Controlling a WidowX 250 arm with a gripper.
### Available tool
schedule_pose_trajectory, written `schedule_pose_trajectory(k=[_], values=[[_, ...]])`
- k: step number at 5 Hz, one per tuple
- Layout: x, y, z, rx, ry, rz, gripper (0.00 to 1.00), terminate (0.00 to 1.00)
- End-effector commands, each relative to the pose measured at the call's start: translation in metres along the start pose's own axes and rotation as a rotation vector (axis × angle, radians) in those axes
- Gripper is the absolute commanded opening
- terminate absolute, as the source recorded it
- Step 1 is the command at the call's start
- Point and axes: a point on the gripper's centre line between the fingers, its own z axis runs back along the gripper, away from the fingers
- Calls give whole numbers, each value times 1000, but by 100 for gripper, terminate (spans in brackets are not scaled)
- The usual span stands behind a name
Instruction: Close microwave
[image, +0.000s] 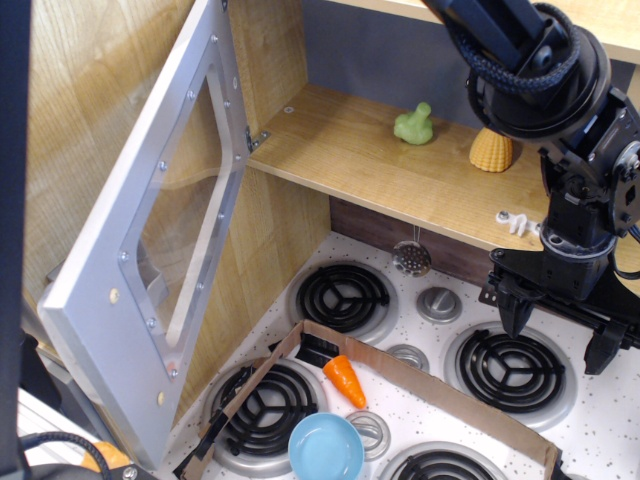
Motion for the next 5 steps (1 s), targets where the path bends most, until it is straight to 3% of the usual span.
schedule_pose_trajectory(k=[1, 3, 5], values=[[0, 0, 0, 0, 0, 0, 100, 0], [-12, 10, 43, 78, -40, 14, 100, 0], [-50, 29, 107, 164, -15, -20, 100, 0]])
